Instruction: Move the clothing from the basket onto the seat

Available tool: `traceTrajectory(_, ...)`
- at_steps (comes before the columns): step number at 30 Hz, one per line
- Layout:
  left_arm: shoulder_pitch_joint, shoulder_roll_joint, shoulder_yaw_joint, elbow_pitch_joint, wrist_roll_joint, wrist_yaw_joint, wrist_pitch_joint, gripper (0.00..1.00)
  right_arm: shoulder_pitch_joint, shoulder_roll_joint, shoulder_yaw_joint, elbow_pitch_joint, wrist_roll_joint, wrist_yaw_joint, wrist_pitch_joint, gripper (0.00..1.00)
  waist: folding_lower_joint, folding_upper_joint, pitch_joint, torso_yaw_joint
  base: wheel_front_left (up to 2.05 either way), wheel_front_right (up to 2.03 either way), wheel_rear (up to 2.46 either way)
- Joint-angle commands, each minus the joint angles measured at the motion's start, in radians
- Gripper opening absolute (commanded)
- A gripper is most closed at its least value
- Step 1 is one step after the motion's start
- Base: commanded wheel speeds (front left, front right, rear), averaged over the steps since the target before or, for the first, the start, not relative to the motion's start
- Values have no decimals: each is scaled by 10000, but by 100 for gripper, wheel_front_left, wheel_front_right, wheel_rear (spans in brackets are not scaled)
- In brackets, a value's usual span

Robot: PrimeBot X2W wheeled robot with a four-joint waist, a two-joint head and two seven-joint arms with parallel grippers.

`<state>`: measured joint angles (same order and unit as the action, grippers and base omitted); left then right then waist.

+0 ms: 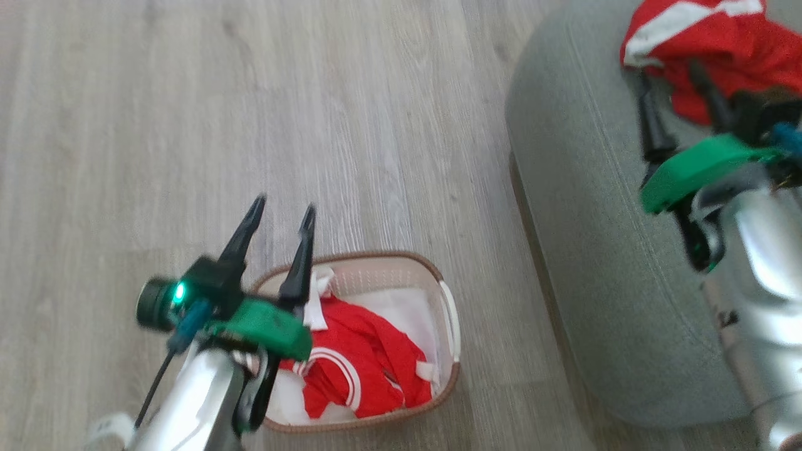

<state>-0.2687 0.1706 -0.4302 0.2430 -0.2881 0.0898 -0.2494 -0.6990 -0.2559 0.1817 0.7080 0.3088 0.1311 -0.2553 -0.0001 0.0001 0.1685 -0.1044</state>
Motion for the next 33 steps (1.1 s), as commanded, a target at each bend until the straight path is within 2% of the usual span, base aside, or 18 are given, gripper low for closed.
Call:
traceTrajectory(1, -98, 98, 459, -370, -31, 68, -122, 100, 44, 50, 148, -383, -5, -4, -64, 100, 1, -1, -452, 255, 0, 0, 0)
traceTrajectory(11, 2161, 7, 2191, -1089, 29, 318, -123, 100, 2469, 1329, -293, -2130, -958, -4, -64, 100, 1, -1, -1509, 476, 0, 0, 0)
traceTrajectory(17, 3218, -364, 3054, -1587, -5, 293, -123, 100, 3932, 1858, -607, -3194, -1441, -4, -64, 100, 1, -1, -1742, 541, 0, 0, 0)
traceTrajectory(23, 3644, -599, 3298, -1666, 218, 35, -123, 100, 5035, 2044, -1016, -4148, -1434, -4, -64, 100, 1, -1, -1872, 643, 0, 0, 0)
traceTrajectory(26, 3777, -668, 3398, -1614, 357, -36, -123, 100, 5374, 2051, -1114, -4521, -1071, -4, -64, 100, 1, -1, -1889, 683, 0, 0, 0)
traceTrajectory(33, 3899, -796, 3762, -1474, 545, -210, -124, 100, 5738, 2054, -1091, -4728, -1024, -4, -64, 100, 1, -1, -1916, 714, 0, 0, 0)
